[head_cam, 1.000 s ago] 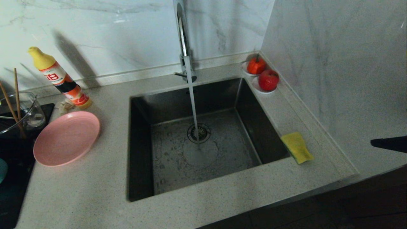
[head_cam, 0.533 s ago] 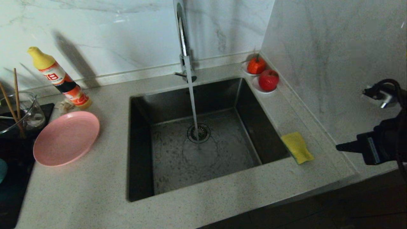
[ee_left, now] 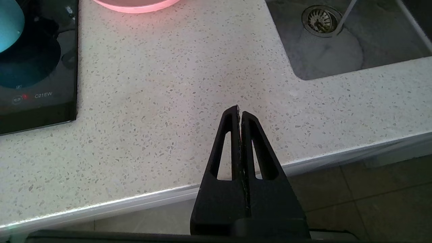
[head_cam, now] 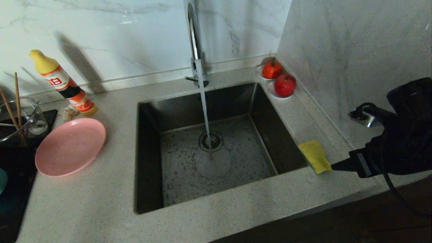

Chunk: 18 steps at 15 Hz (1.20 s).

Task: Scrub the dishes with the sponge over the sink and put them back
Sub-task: Pick up a bowl and the sponge

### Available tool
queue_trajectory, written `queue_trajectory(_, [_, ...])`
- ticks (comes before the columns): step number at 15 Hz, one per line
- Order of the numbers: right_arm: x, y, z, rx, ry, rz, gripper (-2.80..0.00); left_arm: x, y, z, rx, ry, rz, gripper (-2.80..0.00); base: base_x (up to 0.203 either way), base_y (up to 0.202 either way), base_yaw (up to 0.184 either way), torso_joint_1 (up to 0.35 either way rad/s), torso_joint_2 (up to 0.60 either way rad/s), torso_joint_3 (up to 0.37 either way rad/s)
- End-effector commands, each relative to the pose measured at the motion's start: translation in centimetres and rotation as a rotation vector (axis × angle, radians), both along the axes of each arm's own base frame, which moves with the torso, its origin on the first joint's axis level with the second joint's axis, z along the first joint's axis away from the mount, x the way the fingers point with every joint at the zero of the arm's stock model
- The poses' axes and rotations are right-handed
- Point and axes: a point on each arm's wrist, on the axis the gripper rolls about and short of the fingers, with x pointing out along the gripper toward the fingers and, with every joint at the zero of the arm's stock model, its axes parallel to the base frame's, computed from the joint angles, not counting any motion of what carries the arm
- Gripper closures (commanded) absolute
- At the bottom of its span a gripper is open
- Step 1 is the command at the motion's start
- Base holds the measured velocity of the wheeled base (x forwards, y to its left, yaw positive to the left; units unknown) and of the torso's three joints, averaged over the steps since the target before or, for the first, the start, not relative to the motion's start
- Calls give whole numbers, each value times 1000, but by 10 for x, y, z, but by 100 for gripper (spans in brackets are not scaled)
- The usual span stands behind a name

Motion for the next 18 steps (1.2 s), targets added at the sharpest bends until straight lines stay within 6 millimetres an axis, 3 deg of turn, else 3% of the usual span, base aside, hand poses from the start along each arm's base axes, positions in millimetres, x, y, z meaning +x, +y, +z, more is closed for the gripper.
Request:
queue_trajectory(1, [14, 4, -14, -10, 58, 5, -280, 0, 0, 0, 0, 0, 0, 0, 0, 0, 0, 0, 0, 0])
queue_trajectory(8, [37, 8, -38, -61, 137, -3, -280, 0, 0, 0, 0, -2, 0, 0, 0, 0, 0, 0, 0, 0])
queue_trajectory(18, [60, 21, -49, -139, 144, -13, -280, 0, 0, 0, 0, 0, 0, 0, 0, 0, 0, 0, 0, 0])
